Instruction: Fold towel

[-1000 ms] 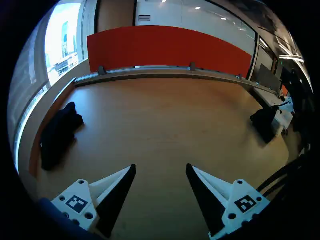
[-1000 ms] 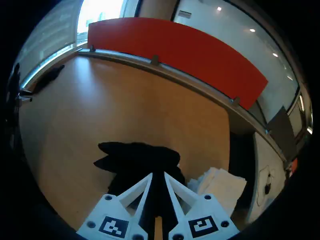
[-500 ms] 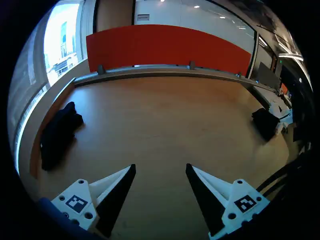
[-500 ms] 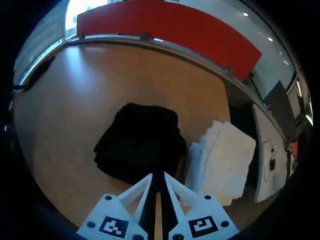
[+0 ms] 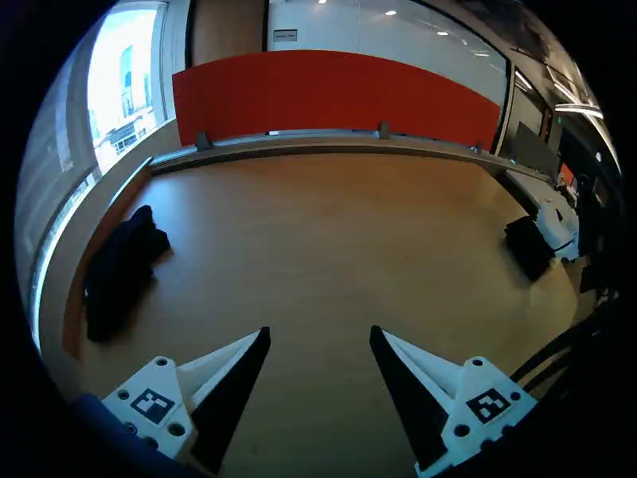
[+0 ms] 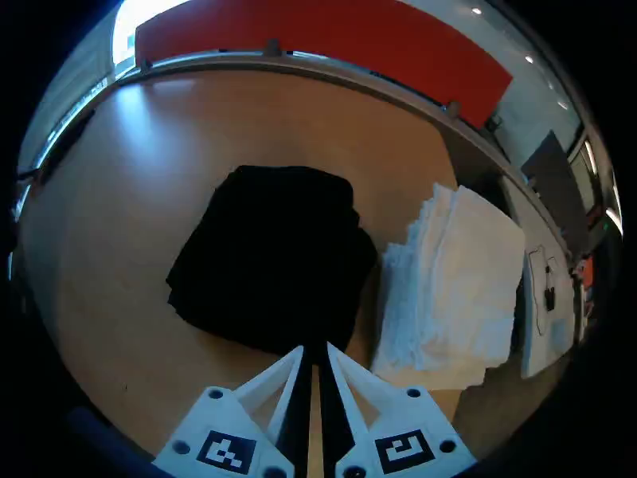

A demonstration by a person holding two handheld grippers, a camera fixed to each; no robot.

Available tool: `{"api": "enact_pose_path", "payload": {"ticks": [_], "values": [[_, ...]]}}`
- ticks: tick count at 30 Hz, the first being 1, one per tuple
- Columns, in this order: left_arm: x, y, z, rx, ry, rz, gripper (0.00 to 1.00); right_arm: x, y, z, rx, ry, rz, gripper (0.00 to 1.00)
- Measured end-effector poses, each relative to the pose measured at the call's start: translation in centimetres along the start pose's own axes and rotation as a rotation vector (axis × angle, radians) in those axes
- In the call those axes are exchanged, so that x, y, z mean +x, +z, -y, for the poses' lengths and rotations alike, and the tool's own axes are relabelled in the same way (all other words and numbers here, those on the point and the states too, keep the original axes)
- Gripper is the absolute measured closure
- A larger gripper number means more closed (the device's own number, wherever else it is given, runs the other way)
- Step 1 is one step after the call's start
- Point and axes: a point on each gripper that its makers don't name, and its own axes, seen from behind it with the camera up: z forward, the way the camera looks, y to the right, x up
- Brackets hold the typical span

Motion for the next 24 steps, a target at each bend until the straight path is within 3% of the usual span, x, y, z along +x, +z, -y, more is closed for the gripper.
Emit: {"api": "enact_pose_path", "payload": {"ticks": [19, 24], "values": [[-0.06, -0.08, -0.73, -0.005, 0.01, 0.005, 0.07, -0.6, 1.12, 0.16, -0.001, 0.027, 0.011, 0.94], [-0.01, -0.18, -0.83, -0.005, 0.01, 0.004, 0.07, -0.69, 1.09, -0.03, -0.014, 0.023, 0.009, 0.83]]}}
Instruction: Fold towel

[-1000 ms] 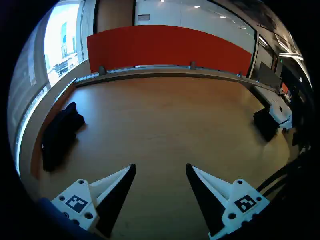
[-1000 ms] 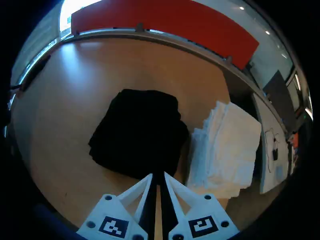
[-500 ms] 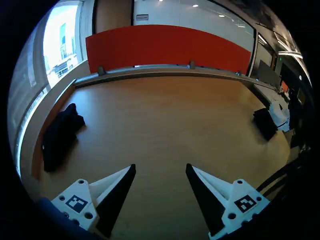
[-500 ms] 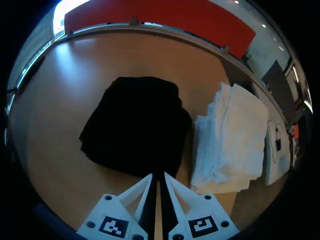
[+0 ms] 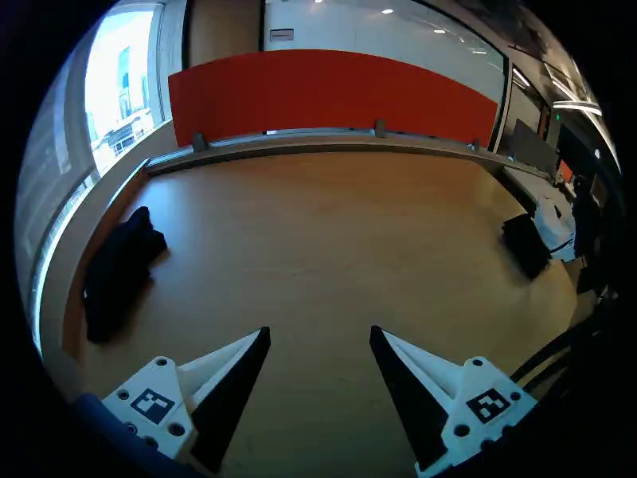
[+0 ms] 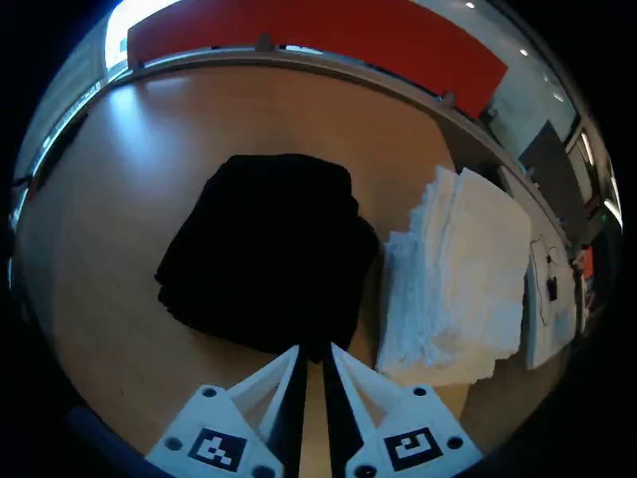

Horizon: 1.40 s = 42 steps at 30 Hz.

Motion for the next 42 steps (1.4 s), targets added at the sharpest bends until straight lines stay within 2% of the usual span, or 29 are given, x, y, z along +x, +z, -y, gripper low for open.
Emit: {"api": "enact_pose_path", "payload": {"ticks": [3, 7, 15, 29, 36, 42], "values": [[0.1, -0.1, 0.0, 0.001, -0.001, -0.002, 0.07, -0.1, -0.2, 0.1, -0.004, -0.005, -0.005, 0.71], [0.1, -0.1, 0.0, 0.0, -0.002, -0.004, 0.07, -0.2, -0.6, 0.3, -0.004, -0.01, -0.011, 0.42], [0.2, -0.2, -0.2, -0.006, 0.0, -0.009, 0.07, 0.3, -1.3, 1.0, 0.005, 0.001, -0.037, 0.07], [0.7, -0.6, 0.0, -0.007, -0.008, -0.034, 0.07, 2.9, -3.2, 2.7, 0.03, 0.064, -0.139, 0.06], [1.4, -0.8, 0.3, -0.002, -0.012, -0.057, 0.07, 6.3, -5.0, 4.0, 0.03, 0.108, -0.267, 0.06], [2.2, -1.0, 0.4, 0.004, -0.012, -0.084, 0.07, 9.3, -6.6, 4.9, 0.003, 0.15, -0.388, 0.06]]}}
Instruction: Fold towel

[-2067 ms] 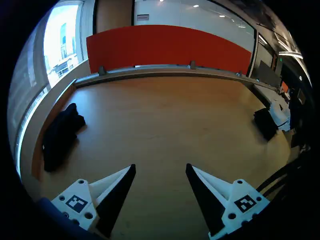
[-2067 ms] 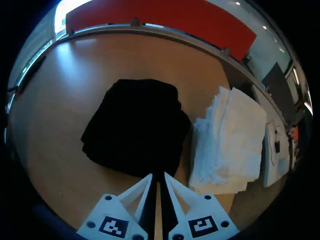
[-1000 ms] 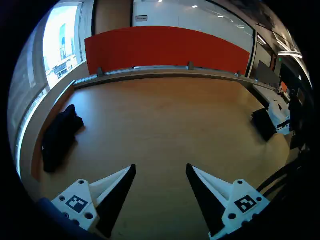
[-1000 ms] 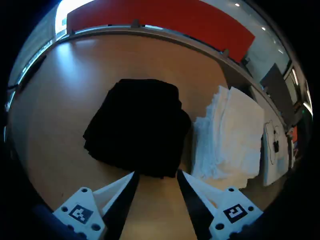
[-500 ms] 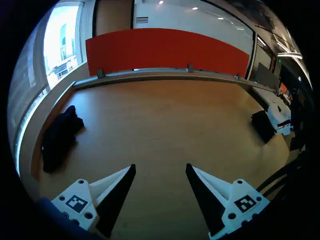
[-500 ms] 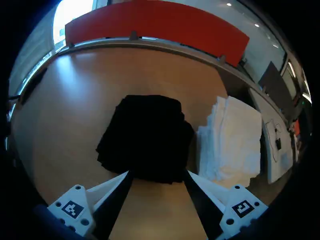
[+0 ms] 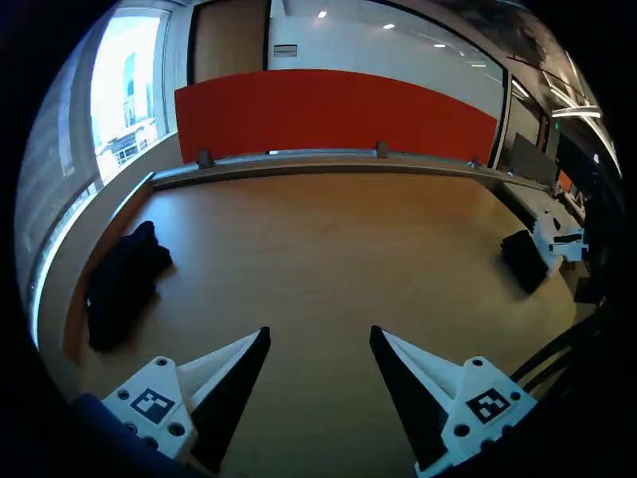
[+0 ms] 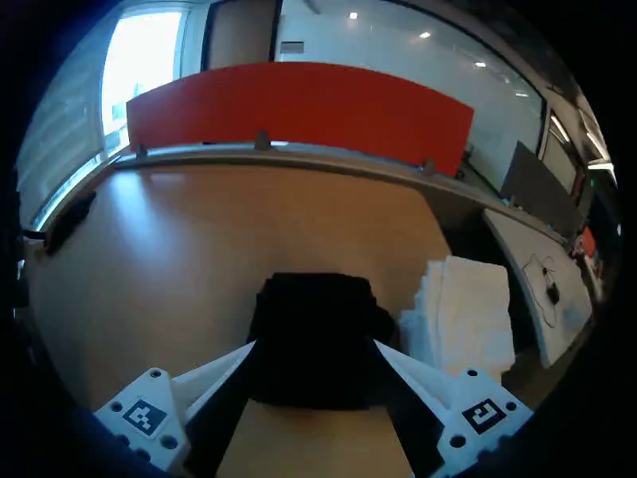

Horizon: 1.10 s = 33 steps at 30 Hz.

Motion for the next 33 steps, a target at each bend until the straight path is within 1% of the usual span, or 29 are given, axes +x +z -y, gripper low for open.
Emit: {"api": "enact_pose_path", "payload": {"ticks": [3, 6, 12, 17, 21, 26, 33], "values": [[0.4, 0.0, 0.0, 0.002, 0.0, -0.013, 0.07, 1.6, -0.3, 0.7, -0.013, 0.013, -0.063, 0.06], [0.7, 0.0, 0.1, 0.008, -0.004, -0.029, 0.07, 2.6, -0.3, 1.3, -0.02, 0.022, -0.101, 0.06], [1.7, 0.2, 0.1, 0.013, -0.011, -0.059, 0.07, 3.5, -0.2, 2.1, -0.029, 0.032, -0.141, 0.06], [2.7, 0.3, 0.2, 0.015, -0.019, -0.091, 0.07, 4.9, -0.4, 2.7, -0.031, 0.053, -0.182, 0.06], [3.7, 0.6, 0.6, 0.033, -0.022, -0.125, 0.07, 6.2, -0.7, 3.2, -0.034, 0.073, -0.222, 0.06], [5.0, 0.8, 1.0, 0.044, -0.033, -0.167, 0.07, 7.6, -0.9, 4.0, -0.036, 0.08, -0.262, 0.06], [7.5, 1.0, 1.6, 0.054, -0.04, -0.268, 0.07, 10.1, -1.0, 5.3, -0.055, 0.076, -0.324, 0.05]]}}
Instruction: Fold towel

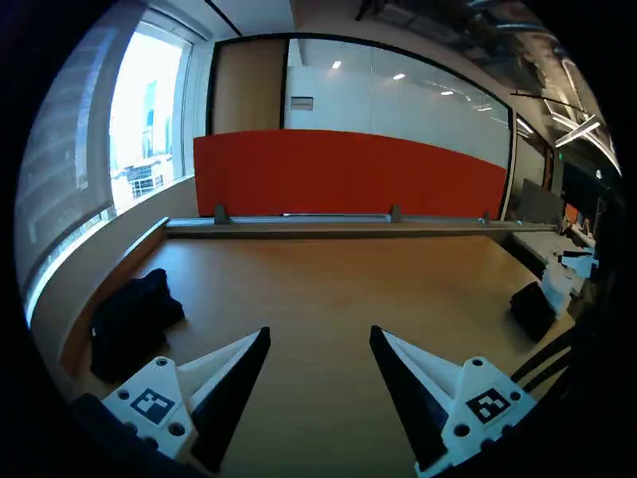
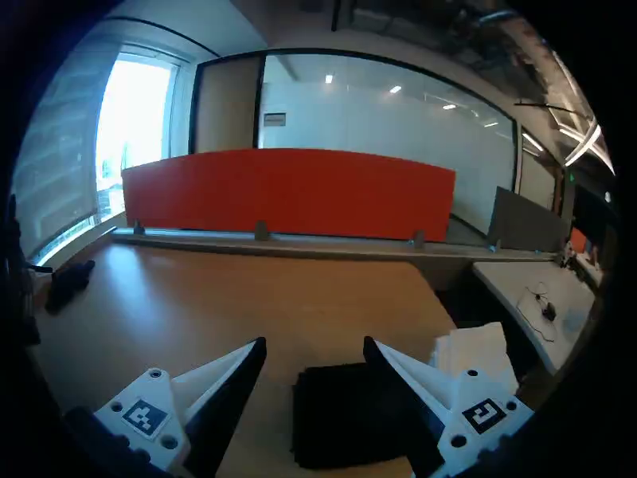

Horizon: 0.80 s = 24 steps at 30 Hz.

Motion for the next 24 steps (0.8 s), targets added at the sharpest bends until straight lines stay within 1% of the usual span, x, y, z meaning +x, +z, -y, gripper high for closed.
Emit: {"api": "enact_pose_path", "payload": {"ticks": [6, 12, 15, 18, 21, 24], "values": [[1.7, 0.6, 0.6, 0.017, 0.006, -0.067, 0.07, 2.8, 0.3, 2.1, 0.006, 0.005, -0.082, 0.05], [3.1, 0.9, 1.1, 0.035, -0.006, -0.124, 0.07, 5.1, 0.5, 2.8, -0.022, -0.007, -0.161, 0.06], [4.0, 0.9, 1.1, 0.03, -0.006, -0.159, 0.07, 5.5, 0.7, 3.1, -0.04, -0.019, -0.177, 0.06], [4.7, 0.9, 1.1, 0.028, 0.006, -0.189, 0.07, 5.6, 0.9, 3.7, -0.04, -0.037, -0.18, 0.06], [5.1, 1.0, 1.3, 0.037, 0.012, -0.204, 0.07, 5.7, 1.0, 4.5, -0.038, -0.048, -0.188, 0.06], [5.3, 1.0, 1.4, 0.044, 0.012, -0.213, 0.07, 5.8, 1.0, 5.3, -0.033, -0.04, -0.202, 0.06]]}}
